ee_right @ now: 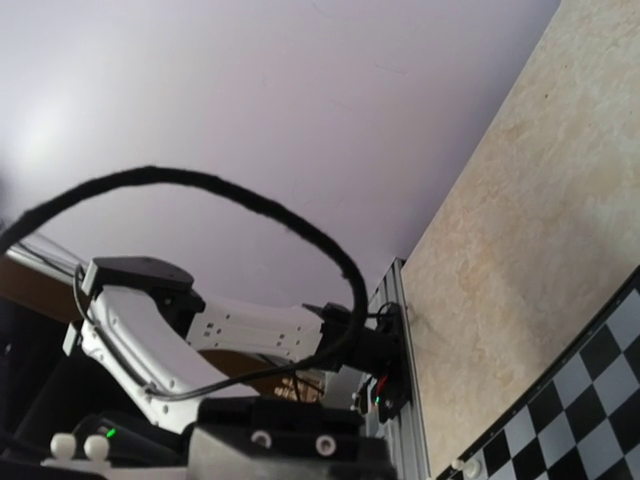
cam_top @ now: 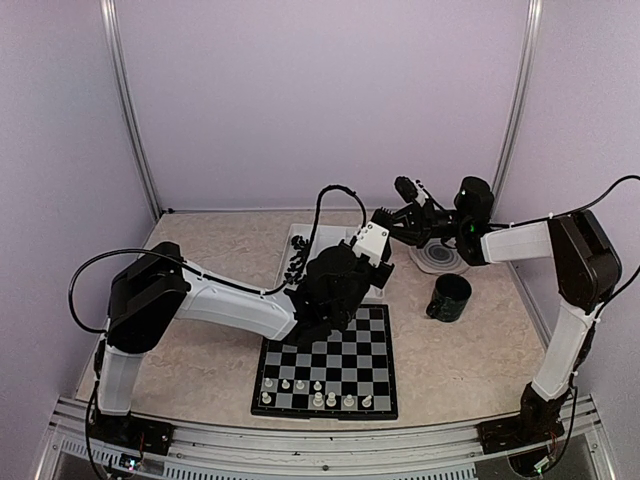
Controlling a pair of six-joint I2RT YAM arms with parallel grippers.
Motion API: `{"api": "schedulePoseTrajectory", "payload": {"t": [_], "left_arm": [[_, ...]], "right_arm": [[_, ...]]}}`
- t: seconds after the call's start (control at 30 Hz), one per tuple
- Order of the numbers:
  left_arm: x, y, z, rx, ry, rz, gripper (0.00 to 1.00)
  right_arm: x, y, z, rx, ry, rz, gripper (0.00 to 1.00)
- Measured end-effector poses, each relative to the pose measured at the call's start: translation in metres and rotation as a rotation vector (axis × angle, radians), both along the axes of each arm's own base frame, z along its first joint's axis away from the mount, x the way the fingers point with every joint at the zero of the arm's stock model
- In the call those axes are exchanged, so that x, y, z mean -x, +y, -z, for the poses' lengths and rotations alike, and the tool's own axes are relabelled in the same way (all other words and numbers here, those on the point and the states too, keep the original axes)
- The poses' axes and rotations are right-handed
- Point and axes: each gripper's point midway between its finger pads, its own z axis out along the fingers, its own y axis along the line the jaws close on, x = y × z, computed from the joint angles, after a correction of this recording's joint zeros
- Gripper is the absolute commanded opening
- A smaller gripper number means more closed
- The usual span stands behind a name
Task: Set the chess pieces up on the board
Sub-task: Pass from the right arm to the left
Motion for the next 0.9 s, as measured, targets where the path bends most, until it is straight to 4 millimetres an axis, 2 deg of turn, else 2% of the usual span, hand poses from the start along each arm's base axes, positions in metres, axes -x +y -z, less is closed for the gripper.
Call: {"api": "schedulePoseTrajectory", "payload": {"t": [0.3,0.43,0.63,0.7,0.8,0.9], "left_arm": [[-0.0024,0.0000,0.0004,0.012,0.015,-0.006,0.23],[-0.0032,0.0013,0.0002,0.023,0.020,-0.013,0.17],[-0.0043,0.0026,0.0004,0.053,0.036,-0.016,0.01],[-0.0055,0.0034,0.0005,0.068,0.043,-0.016,0.00],[-0.0060,0.0031,0.0009,0.077,0.049,-0.009,0.00],[-0.0060,0.0027,0.0014,0.076,0.060,-0.001,0.00]], "right_arm": [[-0.0022,-0.0001,-0.0017,-0.005,0.000,0.013,0.08],[-0.0025,-0.0002,-0.0031,-0.009,0.003,0.017,0.08],[-0.0043,-0.0004,-0.0055,-0.018,0.005,0.034,0.09],[-0.0053,-0.0004,-0.0057,-0.020,0.004,0.041,0.10],[-0.0060,-0.0005,-0.0052,-0.022,0.005,0.048,0.16],[-0.0060,-0.0005,-0.0045,-0.021,0.000,0.049,0.30]]}}
